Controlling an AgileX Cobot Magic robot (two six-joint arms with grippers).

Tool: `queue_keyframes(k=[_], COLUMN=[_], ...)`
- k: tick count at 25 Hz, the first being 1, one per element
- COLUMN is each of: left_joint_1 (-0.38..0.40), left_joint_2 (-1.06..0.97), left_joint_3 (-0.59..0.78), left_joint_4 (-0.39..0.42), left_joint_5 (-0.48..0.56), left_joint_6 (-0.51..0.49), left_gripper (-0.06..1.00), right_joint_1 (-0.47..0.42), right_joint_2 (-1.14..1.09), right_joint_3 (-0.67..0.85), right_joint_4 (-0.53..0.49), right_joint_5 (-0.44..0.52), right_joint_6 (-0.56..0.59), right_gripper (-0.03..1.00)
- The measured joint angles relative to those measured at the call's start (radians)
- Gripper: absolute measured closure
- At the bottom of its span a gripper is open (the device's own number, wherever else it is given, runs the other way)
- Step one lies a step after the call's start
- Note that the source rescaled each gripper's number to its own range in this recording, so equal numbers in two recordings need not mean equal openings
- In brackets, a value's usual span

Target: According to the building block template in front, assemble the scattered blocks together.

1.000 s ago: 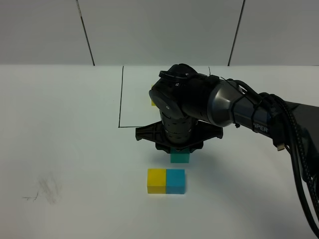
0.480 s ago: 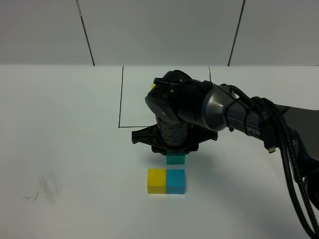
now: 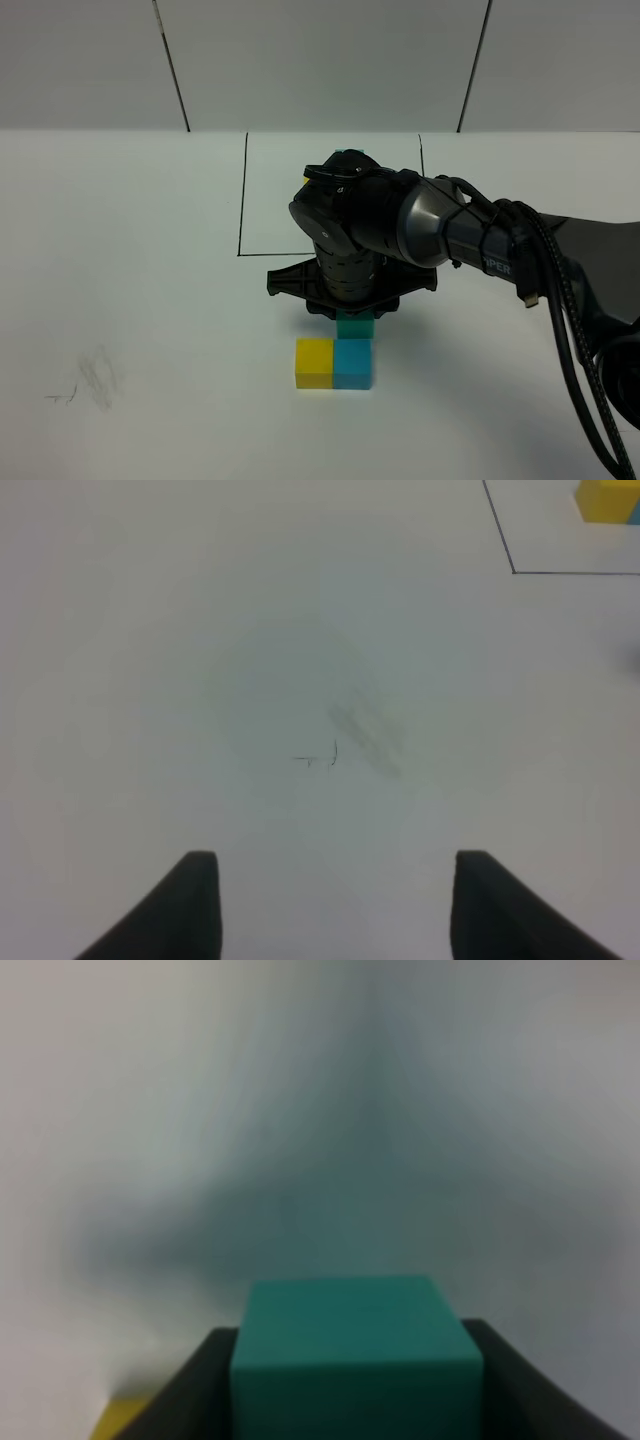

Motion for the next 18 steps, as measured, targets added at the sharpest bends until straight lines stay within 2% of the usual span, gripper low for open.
queue_keyframes(k=[18], left_joint_1=[0.0], left_joint_2=[0.0], left_joint_3=[0.0], left_joint_4=[0.0], left_joint_5=[0.0], left_joint_6=[0.0], left_gripper=[0.79], right_joint_1=[0.0], right_joint_2=[0.016], right_joint_3=[0.0], right_joint_4=[0.007], right_joint_5=[0.003], right_joint_6=[0.017], right_gripper=[0.96])
